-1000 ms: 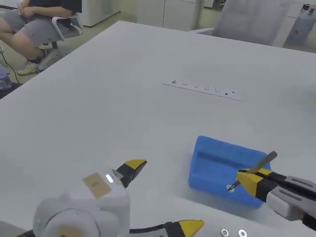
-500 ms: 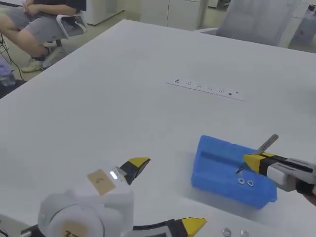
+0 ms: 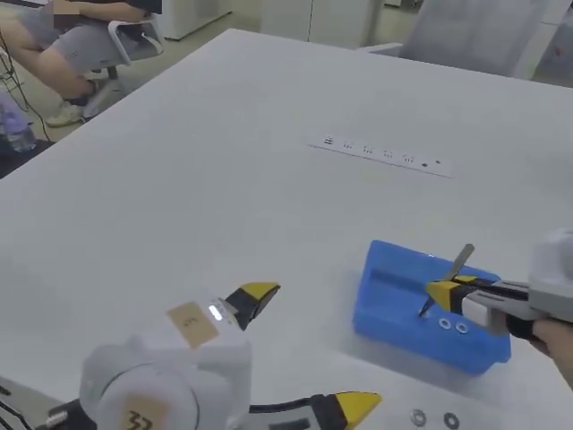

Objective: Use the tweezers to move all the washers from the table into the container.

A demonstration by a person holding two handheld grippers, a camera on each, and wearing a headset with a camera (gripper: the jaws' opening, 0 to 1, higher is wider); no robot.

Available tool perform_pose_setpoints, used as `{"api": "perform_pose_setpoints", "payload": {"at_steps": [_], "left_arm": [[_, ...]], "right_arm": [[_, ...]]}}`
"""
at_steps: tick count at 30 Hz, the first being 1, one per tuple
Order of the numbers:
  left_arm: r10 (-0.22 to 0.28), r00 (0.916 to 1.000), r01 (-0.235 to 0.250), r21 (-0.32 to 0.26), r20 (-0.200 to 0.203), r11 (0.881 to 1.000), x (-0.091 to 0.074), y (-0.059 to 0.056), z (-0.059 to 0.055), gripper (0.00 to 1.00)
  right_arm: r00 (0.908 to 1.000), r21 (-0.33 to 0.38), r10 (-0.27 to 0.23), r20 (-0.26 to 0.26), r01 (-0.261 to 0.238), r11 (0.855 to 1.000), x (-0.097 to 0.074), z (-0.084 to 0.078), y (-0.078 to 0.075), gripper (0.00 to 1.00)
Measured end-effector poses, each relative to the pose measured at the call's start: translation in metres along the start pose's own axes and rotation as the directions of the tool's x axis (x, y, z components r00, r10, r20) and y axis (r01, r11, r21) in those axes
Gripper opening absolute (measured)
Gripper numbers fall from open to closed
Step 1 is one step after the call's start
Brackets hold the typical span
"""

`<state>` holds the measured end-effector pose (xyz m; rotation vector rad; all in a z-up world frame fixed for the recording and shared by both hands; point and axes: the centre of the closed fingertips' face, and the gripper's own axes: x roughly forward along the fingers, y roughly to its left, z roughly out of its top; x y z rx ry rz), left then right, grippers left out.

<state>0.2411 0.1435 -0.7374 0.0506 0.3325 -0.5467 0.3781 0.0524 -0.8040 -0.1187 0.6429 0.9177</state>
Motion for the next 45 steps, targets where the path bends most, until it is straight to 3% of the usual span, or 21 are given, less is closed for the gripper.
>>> {"api": "perform_pose_setpoints", "payload": {"at_steps": [7, 12, 17, 21, 28, 34, 41, 45], "left_arm": [[-0.003, 1.0000, 0.003, 0.008, -0.007, 1.000, 0.000, 0.000, -0.002, 0.79], [-0.004, 0.9999, 0.004, 0.017, -0.014, 1.000, 0.000, -0.001, -0.003, 0.79], [-0.006, 0.9999, 0.007, 0.013, -0.011, 1.000, -0.001, -0.001, -0.002, 0.79], [-0.009, 0.9999, 0.010, 0.015, -0.012, 1.000, 0.000, -0.002, -0.002, 0.78], [-0.013, 0.9998, 0.014, 0.016, -0.013, 1.000, 0.000, -0.003, -0.002, 0.78], [-0.022, 0.9997, 0.022, 0.021, -0.015, 1.000, 0.001, -0.004, -0.002, 0.78], [-0.023, 0.9996, 0.023, 0.022, -0.018, 0.999, 0.001, -0.004, -0.003, 0.78], [-0.026, 0.9994, 0.027, 0.024, -0.021, 0.999, 0.001, -0.005, -0.003, 0.78]], "right_arm": [[0.9995, -0.051, -0.016, -0.027, 0.015, 0.999, 0.003, -0.007, -0.010, 0.04], [0.9998, -0.061, -0.018, -0.011, 0.017, 0.998, -0.002, -0.005, -0.011, 0.04], [0.9976, -0.048, -0.001, 0.070, 0.005, 0.999, -0.017, 0.012, 0.003, 0.04], [0.9952, -0.045, 0.014, 0.097, -0.010, 0.999, -0.029, 0.019, 0.018, 0.04], [0.9837, -0.008, 0.050, 0.173, -0.050, 0.999, -0.056, 0.027, 0.046, 0.04], [0.9797, 0.038, 0.103, 0.172, -0.111, 0.993, -0.066, 0.013, 0.065, 0.04], [0.9888, 0.120, 0.103, 0.107, -0.116, 0.986, -0.062, -0.034, 0.076, 0.04], [0.9916, 0.147, 0.103, 0.079, -0.113, 0.983, -0.060, -0.052, 0.080, 0.04]]}}
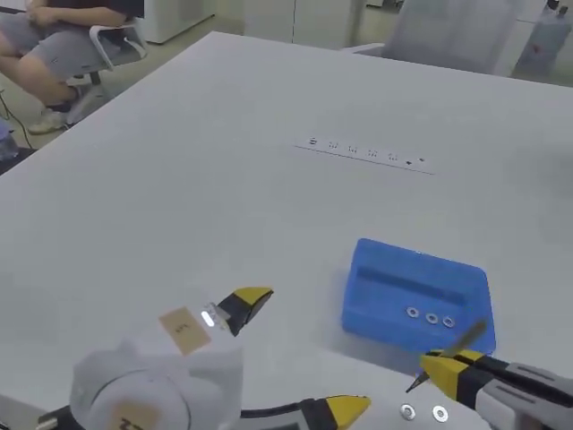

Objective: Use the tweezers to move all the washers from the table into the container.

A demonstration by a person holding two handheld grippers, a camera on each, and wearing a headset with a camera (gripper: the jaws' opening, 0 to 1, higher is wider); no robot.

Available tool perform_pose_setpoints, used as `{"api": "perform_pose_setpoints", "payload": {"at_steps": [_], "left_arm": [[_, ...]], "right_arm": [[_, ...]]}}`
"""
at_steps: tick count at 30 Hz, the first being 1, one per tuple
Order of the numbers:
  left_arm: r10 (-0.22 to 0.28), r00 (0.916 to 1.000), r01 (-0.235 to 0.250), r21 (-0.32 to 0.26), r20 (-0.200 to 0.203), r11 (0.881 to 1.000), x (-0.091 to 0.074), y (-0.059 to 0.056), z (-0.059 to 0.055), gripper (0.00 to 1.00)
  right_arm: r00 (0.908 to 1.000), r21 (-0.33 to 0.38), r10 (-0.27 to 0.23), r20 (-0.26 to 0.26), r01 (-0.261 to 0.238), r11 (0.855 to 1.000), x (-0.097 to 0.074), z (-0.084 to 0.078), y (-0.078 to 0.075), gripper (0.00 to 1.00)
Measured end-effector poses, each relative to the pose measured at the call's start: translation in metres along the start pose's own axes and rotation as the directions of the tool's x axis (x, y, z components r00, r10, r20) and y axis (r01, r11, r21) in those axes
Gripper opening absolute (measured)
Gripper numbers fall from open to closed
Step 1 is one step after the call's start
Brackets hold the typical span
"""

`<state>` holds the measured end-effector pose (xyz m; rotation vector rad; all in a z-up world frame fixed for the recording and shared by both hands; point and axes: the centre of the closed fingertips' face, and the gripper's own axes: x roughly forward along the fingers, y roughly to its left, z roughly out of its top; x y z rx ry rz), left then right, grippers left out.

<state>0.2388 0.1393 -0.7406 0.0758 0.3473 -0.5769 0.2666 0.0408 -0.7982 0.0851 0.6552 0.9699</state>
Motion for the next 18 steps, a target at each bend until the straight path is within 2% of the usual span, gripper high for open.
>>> {"api": "perform_pose_setpoints", "payload": {"at_steps": [6, 9, 11, 16, 18], "left_arm": [[-0.007, 1.0000, 0.007, 0.004, -0.004, 1.000, 0.001, -0.001, 0.000, 0.78], [-0.009, 0.9999, 0.009, 0.005, -0.006, 1.000, 0.001, -0.002, -0.001, 0.78], [-0.007, 1.0000, 0.007, 0.006, -0.006, 1.000, 0.001, -0.002, -0.001, 0.78], [-0.005, 1.0000, 0.005, 0.003, -0.004, 1.000, 0.001, -0.001, -0.001, 0.78], [-0.006, 1.0000, 0.006, 0.007, -0.006, 1.000, 0.001, -0.001, -0.002, 0.78]], "right_arm": [[0.9996, 0.010, -0.016, -0.021, 0.016, 1.000, 0.003, -0.011, -0.008, 0.04], [0.9996, 0.018, -0.009, -0.028, 0.010, 1.000, 0.004, -0.012, -0.006, 0.04], [0.9987, -0.012, -0.013, -0.050, 0.012, 1.000, 0.004, -0.017, -0.006, 0.04], [0.9983, -0.057, 0.013, -0.057, -0.017, 0.998, 0.003, -0.019, -0.001, 0.04], [0.9967, -0.151, 0.027, -0.076, -0.038, 0.988, 0.003, -0.021, 0.005, 0.04]]}}
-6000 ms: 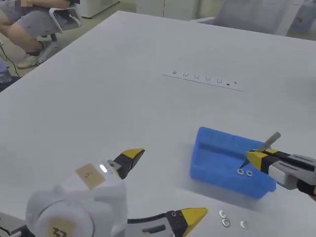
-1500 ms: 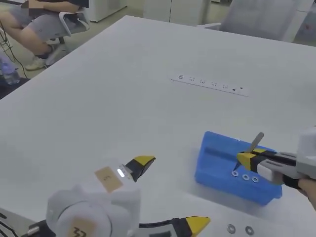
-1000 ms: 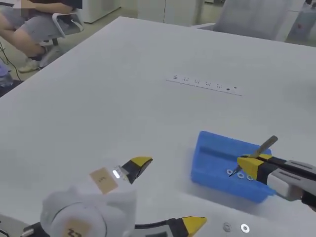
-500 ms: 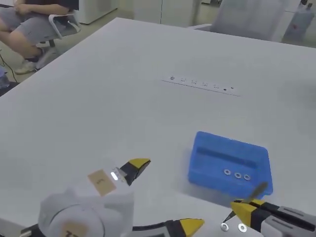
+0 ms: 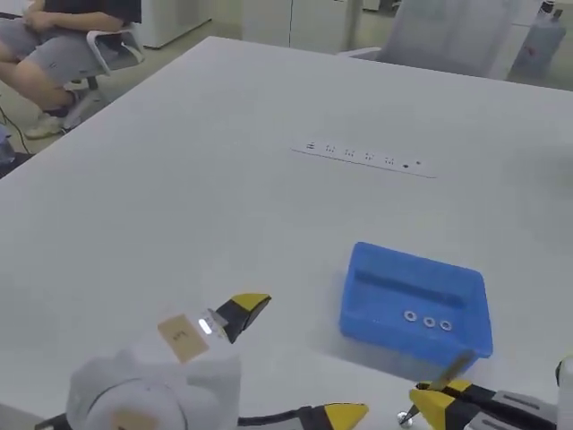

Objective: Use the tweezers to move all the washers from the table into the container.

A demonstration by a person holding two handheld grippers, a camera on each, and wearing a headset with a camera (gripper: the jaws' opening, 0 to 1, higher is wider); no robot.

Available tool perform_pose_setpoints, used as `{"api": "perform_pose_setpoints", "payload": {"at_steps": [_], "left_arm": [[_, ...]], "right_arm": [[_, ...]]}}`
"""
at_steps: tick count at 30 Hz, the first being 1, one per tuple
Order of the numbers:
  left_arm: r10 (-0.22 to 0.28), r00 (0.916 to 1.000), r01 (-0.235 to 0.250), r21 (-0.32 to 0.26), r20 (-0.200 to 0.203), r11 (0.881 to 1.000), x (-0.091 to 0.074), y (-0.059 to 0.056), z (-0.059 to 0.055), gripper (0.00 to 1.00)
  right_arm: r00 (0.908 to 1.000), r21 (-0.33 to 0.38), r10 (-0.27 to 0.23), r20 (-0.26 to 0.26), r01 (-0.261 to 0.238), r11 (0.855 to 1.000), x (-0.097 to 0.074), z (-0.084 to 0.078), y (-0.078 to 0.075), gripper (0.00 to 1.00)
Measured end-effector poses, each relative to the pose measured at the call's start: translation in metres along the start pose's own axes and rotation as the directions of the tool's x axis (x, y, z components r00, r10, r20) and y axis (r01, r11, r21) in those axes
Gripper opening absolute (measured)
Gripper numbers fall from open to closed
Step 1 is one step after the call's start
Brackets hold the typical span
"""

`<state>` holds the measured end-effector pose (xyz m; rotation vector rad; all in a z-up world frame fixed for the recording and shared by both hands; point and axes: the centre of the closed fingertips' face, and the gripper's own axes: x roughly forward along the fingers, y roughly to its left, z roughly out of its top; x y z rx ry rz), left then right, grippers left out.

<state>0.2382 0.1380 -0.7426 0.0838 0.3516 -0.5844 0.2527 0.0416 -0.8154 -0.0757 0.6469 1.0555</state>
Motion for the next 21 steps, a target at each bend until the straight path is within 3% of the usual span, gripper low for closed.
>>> {"api": "perform_pose_setpoints", "payload": {"at_steps": [3, 6, 8, 12, 15, 21], "left_arm": [[-0.002, 1.0000, 0.002, 0.004, -0.003, 1.000, 0.000, 0.000, -0.001, 0.78], [-0.003, 1.0000, 0.003, 0.003, -0.005, 1.000, 0.000, -0.001, -0.001, 0.78], [-0.003, 1.0000, 0.003, 0.004, -0.004, 1.000, 0.000, -0.001, -0.001, 0.78], [-0.003, 1.0000, 0.003, 0.007, -0.003, 1.000, 0.000, 0.000, -0.001, 0.78], [0.002, 1.0000, -0.002, 0.006, -0.002, 1.000, 0.000, 0.001, -0.001, 0.78], [0.000, 1.0000, 0.000, 0.002, 0.000, 1.000, 0.000, 0.001, -0.001, 0.78]], "right_arm": [[0.9995, -0.130, 0.010, -0.030, -0.014, 0.991, 0.000, -0.003, 0.010, 0.05], [0.9984, -0.289, -0.004, -0.056, -0.013, 0.957, 0.003, -0.004, 0.019, 0.04], [0.9974, -0.350, -0.034, -0.063, 0.010, 0.937, 0.003, -0.004, 0.018, 0.03], [0.9974, -0.313, -0.033, -0.063, 0.012, 0.950, 0.004, -0.002, 0.017, 0.03], [0.9999, -0.260, -0.011, -0.004, 0.010, 0.966, 0.000, 0.015, 0.020, 0.03], [0.9981, -0.265, -0.024, 0.058, 0.038, 0.964, -0.006, 0.051, 0.011, 0.03]]}}
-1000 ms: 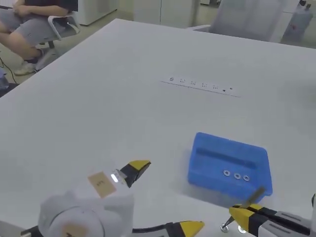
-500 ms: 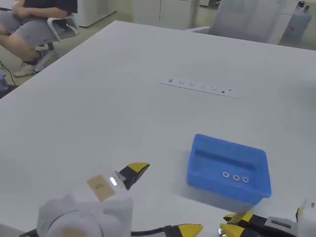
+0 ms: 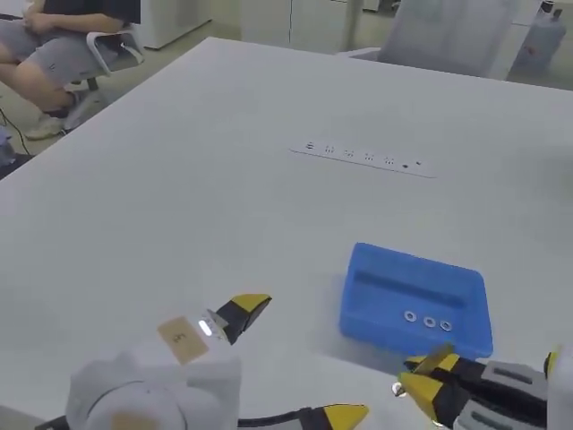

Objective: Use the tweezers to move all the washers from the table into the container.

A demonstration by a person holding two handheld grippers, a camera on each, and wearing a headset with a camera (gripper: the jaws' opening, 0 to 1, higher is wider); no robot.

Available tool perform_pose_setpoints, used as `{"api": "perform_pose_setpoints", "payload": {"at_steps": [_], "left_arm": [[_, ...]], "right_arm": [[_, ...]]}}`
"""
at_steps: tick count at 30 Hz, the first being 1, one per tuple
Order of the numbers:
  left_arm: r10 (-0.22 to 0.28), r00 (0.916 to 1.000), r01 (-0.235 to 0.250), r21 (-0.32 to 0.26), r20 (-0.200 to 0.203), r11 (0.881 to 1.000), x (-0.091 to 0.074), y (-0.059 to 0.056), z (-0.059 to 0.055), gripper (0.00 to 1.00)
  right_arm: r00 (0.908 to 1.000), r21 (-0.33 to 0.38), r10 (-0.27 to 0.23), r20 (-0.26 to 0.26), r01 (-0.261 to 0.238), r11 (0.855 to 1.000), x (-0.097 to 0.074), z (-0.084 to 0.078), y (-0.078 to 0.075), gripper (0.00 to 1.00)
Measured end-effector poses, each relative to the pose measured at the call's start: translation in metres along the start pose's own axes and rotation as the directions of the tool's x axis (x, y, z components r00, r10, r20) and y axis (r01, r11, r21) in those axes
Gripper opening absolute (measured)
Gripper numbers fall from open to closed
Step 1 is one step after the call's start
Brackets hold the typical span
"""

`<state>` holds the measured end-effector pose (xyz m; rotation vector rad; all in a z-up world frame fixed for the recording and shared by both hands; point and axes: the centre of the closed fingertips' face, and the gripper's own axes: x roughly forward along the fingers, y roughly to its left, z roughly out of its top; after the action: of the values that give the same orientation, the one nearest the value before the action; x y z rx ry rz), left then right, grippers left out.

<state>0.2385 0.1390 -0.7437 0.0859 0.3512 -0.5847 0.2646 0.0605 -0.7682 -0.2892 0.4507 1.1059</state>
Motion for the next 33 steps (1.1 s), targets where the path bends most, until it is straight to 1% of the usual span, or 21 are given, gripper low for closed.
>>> {"api": "perform_pose_setpoints", "payload": {"at_steps": [1, 5, 7, 9, 12, 13, 14, 15, 16, 17, 18, 20, 21, 22, 23, 24, 26, 29, 31, 32, 33], "left_arm": [[0.001, 1.0000, -0.001, 0.002, 0.001, 1.000, 0.000, 0.000, 0.000, 0.78], [0.005, 1.0000, -0.005, -0.003, 0.004, 1.000, 0.000, 0.002, 0.000, 0.78], [0.005, 1.0000, -0.005, -0.007, 0.006, 1.000, -0.001, 0.002, 0.000, 0.78], [0.008, 1.0000, -0.008, -0.005, 0.005, 1.000, -0.001, 0.002, 0.000, 0.77], [0.007, 1.0000, -0.007, -0.004, 0.003, 1.000, -0.001, 0.002, 0.000, 0.77], [0.008, 1.0000, -0.007, -0.003, 0.004, 1.000, -0.001, 0.002, 0.000, 0.77], [0.008, 1.0000, -0.008, -0.003, 0.006, 1.000, -0.001, 0.002, 0.000, 0.77], [0.007, 1.0000, -0.007, -0.006, 0.006, 1.000, -0.001, 0.002, 0.000, 0.77], [0.008, 1.0000, -0.008, -0.006, 0.004, 1.000, -0.001, 0.002, 0.000, 0.77], [0.009, 1.0000, -0.009, -0.005, 0.005, 1.000, -0.001, 0.003, 0.000, 0.77], [0.008, 1.0000, -0.008, -0.005, 0.005, 1.000, -0.001, 0.002, 0.000, 0.77], [0.008, 1.0000, -0.008, -0.005, 0.004, 1.000, -0.001, 0.002, 0.000, 0.77], [0.008, 1.0000, -0.008, -0.004, 0.003, 1.000, -0.001, 0.003, 0.000, 0.77], [0.008, 1.0000, -0.008, -0.004, 0.003, 1.000, -0.001, 0.003, 0.000, 0.77], [0.007, 1.0000, -0.007, -0.005, 0.003, 1.000, -0.001, 0.002, 0.000, 0.77], [0.007, 1.0000, -0.007, -0.004, 0.003, 1.000, -0.001, 0.002, 0.000, 0.77], [0.007, 1.0000, -0.007, -0.004, 0.001, 1.000, -0.001, 0.003, 0.000, 0.77], [0.007, 1.0000, -0.007, -0.003, -0.001, 1.000, -0.001, 0.002, 0.000, 0.76], [0.006, 1.0000, -0.006, -0.004, 0.000, 1.000, -0.001, 0.002, 0.000, 0.77], [0.004, 1.0000, -0.004, -0.007, 0.003, 1.000, -0.001, 0.001, 0.001, 0.77], [-0.008, 0.9997, 0.009, -0.018, 0.022, 1.000, -0.001, -0.001, 0.005, 0.78]], "right_arm": [[0.9997, 0.015, -0.003, 0.026, 0.003, 1.000, 0.000, 0.008, -0.004, 0.03], [0.9958, 0.097, -0.011, 0.091, 0.002, 0.995, 0.002, 0.026, -0.020, 0.03], [0.9929, 0.132, -0.021, 0.117, 0.006, 0.991, 0.003, 0.033, -0.029, 0.03], [0.9909, 0.173, -0.043, 0.127, 0.020, 0.985, 0.005, 0.037, -0.039, 0.03], [0.9902, 0.216, -0.066, 0.123, 0.038, 0.976, 0.010, 0.039, -0.054, 0.03], [0.9899, 0.221, -0.068, 0.124, 0.039, 0.975, 0.011, 0.039, -0.055, 0.03], [0.9888, 0.246, -0.081, 0.126, 0.048, 0.968, 0.014, 0.038, -0.064, 0.03], [0.9892, 0.266, -0.085, 0.119, 0.051, 0.963, 0.016, 0.037, -0.068, 0.03], [0.9887, 0.299, -0.100, 0.112, 0.062, 0.952, 0.019, 0.034, -0.075, 0.03], [0.9892, 0.310, -0.103, 0.104, 0.066, 0.948, 0.022, 0.032, -0.080, 0.03], [0.9901, 0.332, -0.103, 0.095, 0.066, 0.941, 0.025, 0.030, -0.084, 0.03], [0.9903, 0.348, -0.109, 0.086, 0.073, 0.935, 0.031, 0.026, -0.091, 0.03], [0.9910, 0.371, -0.110, 0.077, 0.074, 0.926, 0.035, 0.023, -0.094, 0.03], [0.9911, 0.376, -0.110, 0.075, 0.075, 0.924, 0.037, 0.022, -0.097, 0.03], [0.9918, 0.399, -0.109, 0.067, 0.074, 0.914, 0.041, 0.019, -0.099, 0.03], [0.9919, 0.408, -0.110, 0.063, 0.074, 0.910, 0.043, 0.017, -0.101, 0.03], [0.9931, 0.413, -0.104, 0.054, 0.073, 0.908, 0.049, 0.013, -0.103, 0.03], [0.9955, 0.406, -0.091, 0.028, 0.072, 0.911, 0.055, 0.007, -0.102, 0.03], [0.9959, 0.390, -0.091, 0.006, 0.081, 0.917, 0.058, 0.002, -0.103, 0.03], [0.9959, 0.390, -0.090, -0.004, 0.085, 0.917, 0.060, -0.001, -0.105, 0.03], [0.9958, 0.390, -0.091, -0.009, 0.087, 0.917, 0.061, -0.002, -0.105, 0.03]]}}
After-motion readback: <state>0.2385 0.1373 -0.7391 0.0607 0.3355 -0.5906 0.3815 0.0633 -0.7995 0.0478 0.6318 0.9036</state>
